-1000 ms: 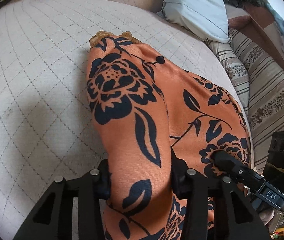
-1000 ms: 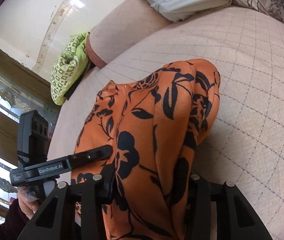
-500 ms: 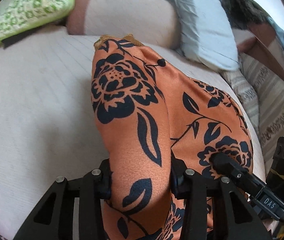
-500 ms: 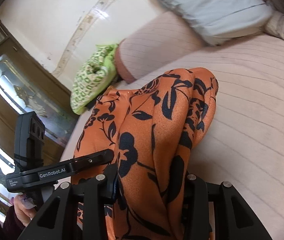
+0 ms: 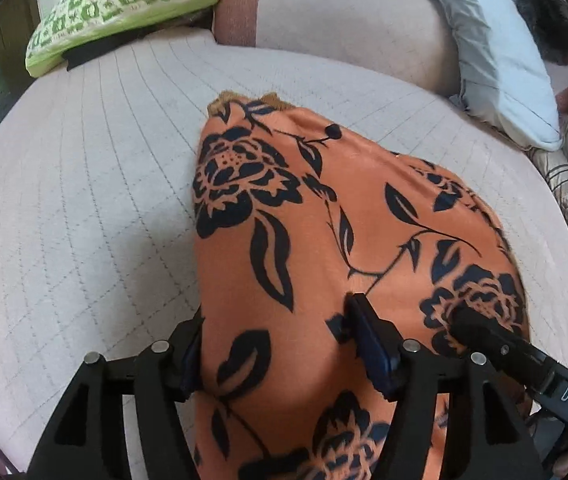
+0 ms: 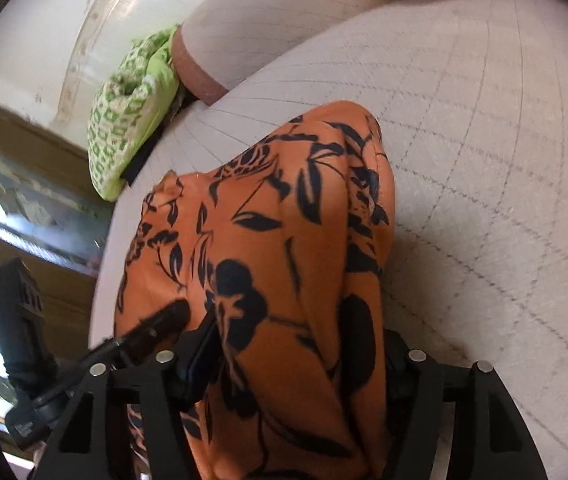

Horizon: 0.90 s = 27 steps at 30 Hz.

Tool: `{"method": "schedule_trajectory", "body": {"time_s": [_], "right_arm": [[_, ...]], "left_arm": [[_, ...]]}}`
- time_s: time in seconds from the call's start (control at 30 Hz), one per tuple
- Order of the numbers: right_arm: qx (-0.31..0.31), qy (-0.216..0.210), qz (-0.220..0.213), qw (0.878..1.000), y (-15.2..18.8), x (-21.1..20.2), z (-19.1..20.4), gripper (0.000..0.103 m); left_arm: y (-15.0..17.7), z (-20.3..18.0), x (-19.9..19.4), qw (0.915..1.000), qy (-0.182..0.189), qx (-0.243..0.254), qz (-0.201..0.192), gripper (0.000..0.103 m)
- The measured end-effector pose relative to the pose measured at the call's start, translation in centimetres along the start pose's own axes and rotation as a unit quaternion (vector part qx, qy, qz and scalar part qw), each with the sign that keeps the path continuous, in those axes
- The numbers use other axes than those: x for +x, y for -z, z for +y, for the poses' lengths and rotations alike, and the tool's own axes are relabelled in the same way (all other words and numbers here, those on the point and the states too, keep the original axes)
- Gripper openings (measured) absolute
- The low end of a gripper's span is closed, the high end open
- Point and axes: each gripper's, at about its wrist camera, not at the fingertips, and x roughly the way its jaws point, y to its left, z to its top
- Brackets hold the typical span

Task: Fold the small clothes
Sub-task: 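Lower the shirt bundle onto the bed and open both tools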

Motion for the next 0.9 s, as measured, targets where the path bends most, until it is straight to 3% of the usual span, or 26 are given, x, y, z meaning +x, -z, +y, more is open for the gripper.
{"method": "schedule_trajectory", "body": {"time_s": [0.07, 0.2, 0.37, 0.47, 0.77, 0.9], "right_arm": [[0.001, 0.007, -0.019, 1.000, 0.4, -1.4, 0.0, 0.069], [-0.027, 0.029, -0.087, 0.995, 1.5, -5.6, 0.5, 0.069], [-0.060, 0.084, -0.178, 0.979, 3.5, -11.2, 0.8, 0.070], [-0.086, 0.119, -0.212, 0.966, 5.5, -13.2, 1.6, 0.070], [-0.116, 0.146, -0.224, 0.956, 12.3, -18.0, 3.1, 0.070], [-0.118, 0.148, -0.229, 0.955, 12.8, -19.5, 5.0, 0.070]], "left_arm": [[0.3, -0.1, -2.1, 0.9997, -0.006, 0.008, -0.025, 0.067], [1.6, -1.0, -6.9, 0.9963, -0.026, 0.032, -0.075, 0.086], [4.8, -3.5, -12.7, 0.9859, -0.042, 0.100, -0.127, 0.094], [6.0, -4.5, -14.3, 0.9830, -0.025, 0.122, -0.135, 0.094], [9.1, -3.8, -17.6, 0.9808, 0.019, 0.131, -0.143, 0.094], [9.3, -1.4, -19.5, 0.9807, 0.054, 0.091, -0.164, 0.101]]}}
